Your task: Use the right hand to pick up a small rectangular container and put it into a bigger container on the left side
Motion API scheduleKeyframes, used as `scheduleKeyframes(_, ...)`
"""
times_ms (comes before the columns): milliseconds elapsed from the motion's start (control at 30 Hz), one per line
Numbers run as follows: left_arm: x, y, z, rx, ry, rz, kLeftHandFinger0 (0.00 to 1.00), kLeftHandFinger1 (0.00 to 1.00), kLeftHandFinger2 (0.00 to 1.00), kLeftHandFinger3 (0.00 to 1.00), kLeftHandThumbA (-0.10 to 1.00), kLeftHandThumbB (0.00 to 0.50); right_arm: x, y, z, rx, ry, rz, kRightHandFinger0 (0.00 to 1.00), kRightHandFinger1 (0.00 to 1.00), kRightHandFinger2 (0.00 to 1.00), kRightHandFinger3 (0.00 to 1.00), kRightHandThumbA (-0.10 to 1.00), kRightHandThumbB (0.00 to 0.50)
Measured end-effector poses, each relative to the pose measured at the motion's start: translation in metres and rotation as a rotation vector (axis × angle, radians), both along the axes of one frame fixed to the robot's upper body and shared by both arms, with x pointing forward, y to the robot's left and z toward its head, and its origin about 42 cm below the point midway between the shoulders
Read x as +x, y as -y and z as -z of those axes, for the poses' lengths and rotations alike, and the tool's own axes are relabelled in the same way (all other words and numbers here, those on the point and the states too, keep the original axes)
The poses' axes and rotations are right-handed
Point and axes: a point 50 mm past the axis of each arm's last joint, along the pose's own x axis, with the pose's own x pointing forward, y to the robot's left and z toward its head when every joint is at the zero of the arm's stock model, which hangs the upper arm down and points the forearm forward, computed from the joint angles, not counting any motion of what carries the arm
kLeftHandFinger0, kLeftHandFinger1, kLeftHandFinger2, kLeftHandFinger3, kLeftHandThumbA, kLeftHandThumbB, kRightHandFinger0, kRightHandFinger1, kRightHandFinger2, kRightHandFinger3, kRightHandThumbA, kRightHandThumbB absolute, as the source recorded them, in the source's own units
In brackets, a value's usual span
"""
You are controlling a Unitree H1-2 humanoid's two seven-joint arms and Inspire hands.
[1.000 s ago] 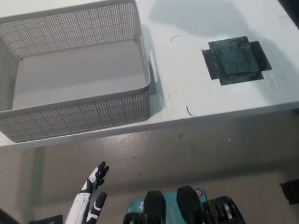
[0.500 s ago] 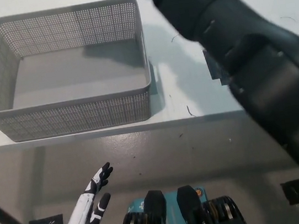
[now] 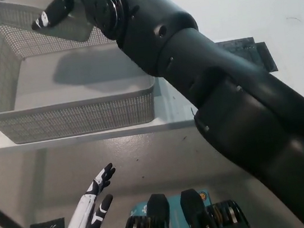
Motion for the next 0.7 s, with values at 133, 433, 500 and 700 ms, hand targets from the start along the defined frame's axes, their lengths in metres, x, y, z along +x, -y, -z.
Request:
scheduleKeyframes(133, 0.003, 0.001, -0.002, 0.002, 0.006, 0.008, 1.0, 1.0, 1.0, 1.0, 1.0, 0.266, 0.002, 0.005, 0.008, -0.051, -0.056, 0.014, 1.0, 1.0, 1.0, 1.0, 0.87, 0.5)
scheduleKeyframes(433, 0.009, 0.001, -0.007, 0.005, 0.02, 0.014, 1.0, 1.0, 1.0, 1.0, 1.0, 0.263, 0.011, 0.023, 0.007, -0.087, -0.136, 0.045, 1.0, 1.0, 1.0, 1.0, 0.99, 0.5)
scheduleKeyframes(500, 0.009, 0.001, -0.007, 0.006, 0.019, 0.014, 1.0, 1.0, 1.0, 1.0, 1.0, 0.258, 0.013, 0.027, 0.006, -0.081, -0.146, 0.05, 1.0, 1.0, 1.0, 1.0, 0.98, 0.5)
scheduleKeyframes(700, 0.01, 0.001, -0.008, 0.008, 0.021, 0.016, 1.0, 1.0, 1.0, 1.0, 1.0, 0.263, 0.02, 0.044, -0.009, 0.029, -0.156, 0.036, 1.0, 1.0, 1.0, 1.0, 1.0, 0.463)
